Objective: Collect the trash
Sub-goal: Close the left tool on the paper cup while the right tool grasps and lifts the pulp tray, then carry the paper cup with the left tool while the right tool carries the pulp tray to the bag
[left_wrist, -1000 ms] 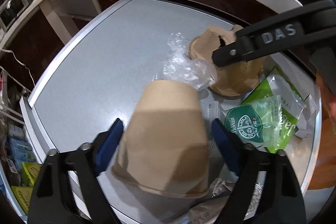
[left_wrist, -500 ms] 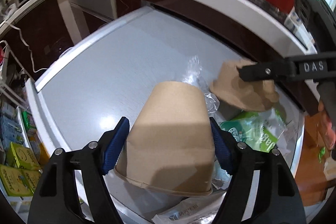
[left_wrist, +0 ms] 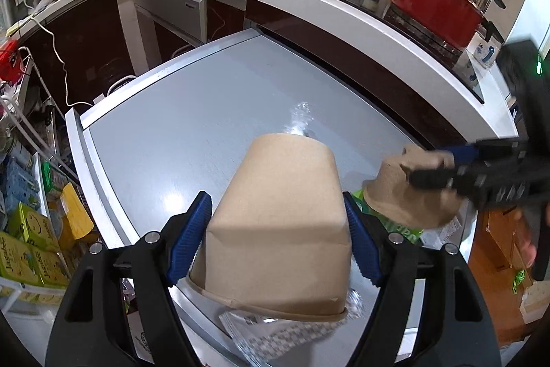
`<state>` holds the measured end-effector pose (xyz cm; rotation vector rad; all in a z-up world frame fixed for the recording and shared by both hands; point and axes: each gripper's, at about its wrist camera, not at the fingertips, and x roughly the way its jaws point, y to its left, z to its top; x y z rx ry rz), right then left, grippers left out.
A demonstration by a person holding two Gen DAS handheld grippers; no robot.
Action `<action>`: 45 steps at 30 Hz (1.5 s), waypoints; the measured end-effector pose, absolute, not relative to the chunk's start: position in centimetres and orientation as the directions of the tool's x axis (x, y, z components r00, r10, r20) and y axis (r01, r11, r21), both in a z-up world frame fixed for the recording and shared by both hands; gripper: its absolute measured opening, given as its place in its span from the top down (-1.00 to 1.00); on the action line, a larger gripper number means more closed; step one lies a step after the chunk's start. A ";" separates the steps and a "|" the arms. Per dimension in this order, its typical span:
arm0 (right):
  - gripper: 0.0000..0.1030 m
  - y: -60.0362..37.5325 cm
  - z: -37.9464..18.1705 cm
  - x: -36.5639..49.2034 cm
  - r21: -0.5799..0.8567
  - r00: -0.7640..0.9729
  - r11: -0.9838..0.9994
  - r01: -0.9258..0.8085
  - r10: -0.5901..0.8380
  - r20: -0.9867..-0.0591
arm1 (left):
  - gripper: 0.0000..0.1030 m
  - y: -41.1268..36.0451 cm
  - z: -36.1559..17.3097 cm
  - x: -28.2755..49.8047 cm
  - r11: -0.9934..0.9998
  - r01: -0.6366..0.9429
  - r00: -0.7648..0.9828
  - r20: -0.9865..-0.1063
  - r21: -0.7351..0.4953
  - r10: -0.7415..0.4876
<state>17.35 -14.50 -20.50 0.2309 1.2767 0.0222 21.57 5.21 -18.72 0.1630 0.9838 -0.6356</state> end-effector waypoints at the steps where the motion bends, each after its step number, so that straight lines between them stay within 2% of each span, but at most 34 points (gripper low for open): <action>1: -0.29 -14.4 -21.2 17.1 0.168 0.274 0.980 0.106 0.134 -0.952 | -0.46 5.2 -18.7 21.3 0.811 0.565 0.391 -0.816 -0.154 -0.427; 4: -0.38 -14.4 -22.5 16.7 0.156 0.249 0.981 0.113 0.124 -0.960 | -0.46 5.4 -18.6 20.7 0.813 0.560 0.391 -0.814 -0.161 -0.430; 6: -0.60 -14.4 -23.0 16.7 0.143 0.249 0.981 0.128 0.107 -0.963 | -0.46 5.6 -18.6 20.4 0.813 0.560 0.391 -0.814 -0.161 -0.430; 10: -0.69 -13.8 -23.1 16.7 0.078 0.265 0.989 0.126 0.042 -0.963 | -0.46 5.7 -18.3 20.0 0.814 0.558 0.394 -0.811 -0.162 -0.431; 15: -0.69 -13.3 -23.6 17.0 0.063 0.244 0.990 0.128 0.030 -0.969 | -0.46 5.9 -18.1 19.5 0.817 0.550 0.397 -0.806 -0.174 -0.439; 16: -0.67 -13.2 -23.8 17.0 0.061 0.239 0.990 0.127 0.029 -0.970 | -0.46 5.9 -18.1 19.5 0.818 0.549 0.399 -0.806 -0.174 -0.438; 17: -0.49 -13.2 -23.9 16.9 0.059 0.239 0.991 0.123 0.028 -0.971 | -0.46 5.9 -18.1 19.4 0.819 0.547 0.399 -0.805 -0.175 -0.439; 18: -0.46 -13.1 -23.8 16.8 0.060 0.250 0.991 0.122 0.028 -0.968 | -0.46 6.0 -18.0 19.3 0.819 0.546 0.400 -0.804 -0.176 -0.440; 24: -0.43 -13.7 -22.6 15.8 0.101 0.285 0.988 0.121 0.063 -0.957 | -0.46 6.6 -17.6 18.8 0.826 0.535 0.413 -0.798 -0.178 -0.440; 38: -0.43 -15.9 -13.7 12.3 0.272 0.481 0.959 0.080 0.202 -0.853 | -0.46 6.6 -13.8 15.7 0.845 0.505 0.491 -0.745 -0.179 -0.451; 45: -0.43 -16.1 -9.6 9.2 0.297 0.562 0.955 0.012 0.239 -0.792 | -0.46 6.1 -10.7 12.6 0.858 0.488 0.548 -0.709 -0.160 -0.444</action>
